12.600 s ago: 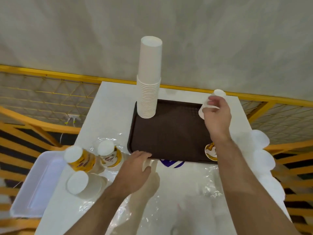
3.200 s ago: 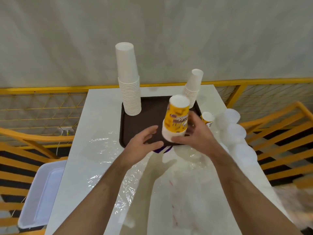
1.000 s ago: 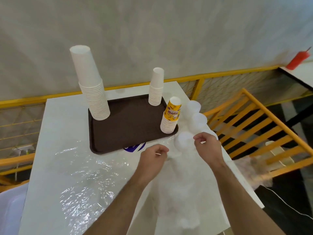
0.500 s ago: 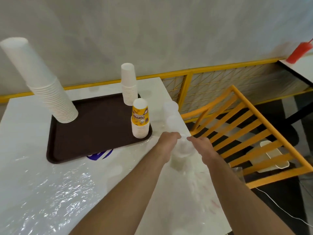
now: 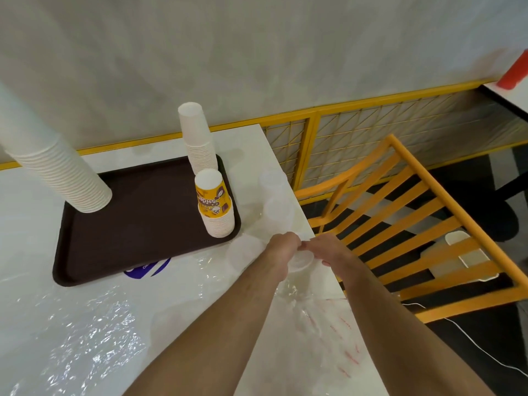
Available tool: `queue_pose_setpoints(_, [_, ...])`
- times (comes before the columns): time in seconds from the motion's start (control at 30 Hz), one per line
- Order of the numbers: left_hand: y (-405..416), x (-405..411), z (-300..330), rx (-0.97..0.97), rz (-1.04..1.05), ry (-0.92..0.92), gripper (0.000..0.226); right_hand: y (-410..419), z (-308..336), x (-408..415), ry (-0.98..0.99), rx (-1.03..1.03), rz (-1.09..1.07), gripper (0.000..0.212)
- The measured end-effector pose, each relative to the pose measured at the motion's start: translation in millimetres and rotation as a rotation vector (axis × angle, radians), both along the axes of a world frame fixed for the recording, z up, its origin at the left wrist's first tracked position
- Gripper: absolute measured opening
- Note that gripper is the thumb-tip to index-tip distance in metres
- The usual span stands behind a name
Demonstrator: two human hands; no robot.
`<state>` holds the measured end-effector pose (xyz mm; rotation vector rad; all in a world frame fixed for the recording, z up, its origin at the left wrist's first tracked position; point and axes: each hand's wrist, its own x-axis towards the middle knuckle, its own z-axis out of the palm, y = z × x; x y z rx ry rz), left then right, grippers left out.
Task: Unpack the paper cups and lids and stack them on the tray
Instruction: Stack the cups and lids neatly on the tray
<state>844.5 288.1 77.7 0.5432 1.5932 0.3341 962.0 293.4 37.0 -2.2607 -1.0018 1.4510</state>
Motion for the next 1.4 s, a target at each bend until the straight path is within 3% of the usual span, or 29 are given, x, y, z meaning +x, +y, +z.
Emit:
queue_pose_setpoints(0.23, [-2,5,-8,0.007,0.005,0.045,0.042,0,-6,7,0.060,0.002,0.030,0.042])
queue_pose_setpoints(0.47, [-6,7,-17,0.062,0.017,0.013,0.049,-6,0,16,0.179,0.042,0.019,0.031])
queue_pose_setpoints(0.57, [-8,4,-20,0.095,-0.009,-0.034,0.050,-11,8,26,0.287,0.053,0.023,0.050])
queue_pose_setpoints(0.7, [-16,-1,-13,0.167,-0.033,-0.160,0.068,-17,25,40,0.525,0.057,-0.029,0.044])
queue_pose_setpoints(0.77, [-21,-6,-5,0.208,-0.026,-0.247,0.074,-21,35,43,0.603,0.081,-0.011,0.051])
queue_pose_setpoints(0.97, [-35,-34,26,0.318,0.054,-0.414,0.050,-32,63,35,0.693,0.122,0.050,0.069])
queue_pose_setpoints(1.07, [-41,-53,42,0.346,0.124,-0.431,0.041,-36,81,22,0.736,0.168,0.058,0.052])
queue_pose_setpoints(1.4, [-71,-149,76,0.407,0.182,-0.453,0.056,-36,112,-70,0.832,0.231,0.178,0.049])
